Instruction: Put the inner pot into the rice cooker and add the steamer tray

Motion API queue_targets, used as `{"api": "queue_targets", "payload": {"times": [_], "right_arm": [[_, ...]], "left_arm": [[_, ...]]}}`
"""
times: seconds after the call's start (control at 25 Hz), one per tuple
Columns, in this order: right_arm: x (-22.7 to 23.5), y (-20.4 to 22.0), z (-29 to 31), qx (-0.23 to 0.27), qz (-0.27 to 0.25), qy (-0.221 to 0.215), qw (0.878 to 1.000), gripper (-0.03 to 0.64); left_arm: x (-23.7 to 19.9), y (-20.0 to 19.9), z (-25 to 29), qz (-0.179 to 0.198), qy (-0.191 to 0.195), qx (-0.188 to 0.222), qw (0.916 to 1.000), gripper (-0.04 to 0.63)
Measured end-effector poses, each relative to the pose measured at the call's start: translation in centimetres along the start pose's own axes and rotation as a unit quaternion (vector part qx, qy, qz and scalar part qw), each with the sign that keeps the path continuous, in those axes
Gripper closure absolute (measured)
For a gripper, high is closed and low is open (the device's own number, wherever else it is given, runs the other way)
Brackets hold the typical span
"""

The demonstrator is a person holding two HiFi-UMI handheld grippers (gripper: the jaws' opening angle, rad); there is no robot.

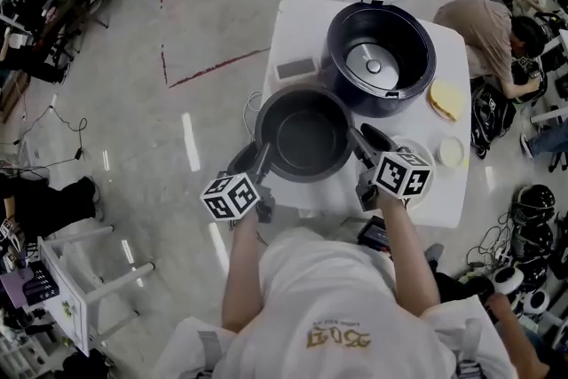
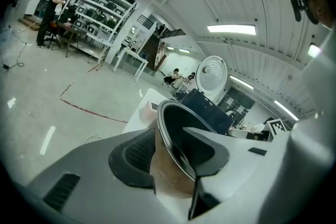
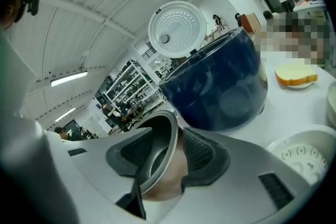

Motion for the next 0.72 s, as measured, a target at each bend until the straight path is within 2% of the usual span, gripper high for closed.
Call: {"api": "queue_targets", "payload": {"times": [0.2, 0.44, 0.56, 0.72], "right_arm": [[0.9, -0.1, 1.3, -0.024, 0.002, -0.006, 1.0, 0.466], [1.4, -0.2, 2.1, -0.031, 0.012, -0.02, 0.999, 0.477], [1.5, -0.2, 2.3, -0.032, 0.015, -0.029, 0.999, 0.56], [1.7, -0.2, 2.8, -0.033, 0.029, -0.037, 0.998, 0.555]], "left_arm": [[-0.2, 0.3, 0.5, -0.02, -0.008, 0.002, 0.9998, 0.466], [-0.2, 0.3, 0.5, -0.031, 0.004, -0.005, 0.9995, 0.476], [-0.4, 0.1, 0.5, -0.033, 0.005, -0.007, 0.9994, 0.477], [-0.5, -0.1, 0.5, -0.045, 0.014, -0.005, 0.9989, 0.479]]}}
Point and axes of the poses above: the fingertips, and each gripper's own axes: z forward along the fingers, x to its right, y out of its underside, the point moved 7 cm from there along -z, backward along the fingers, and after that the axes turned 15 degrees about -x, right-handed, at the moved point
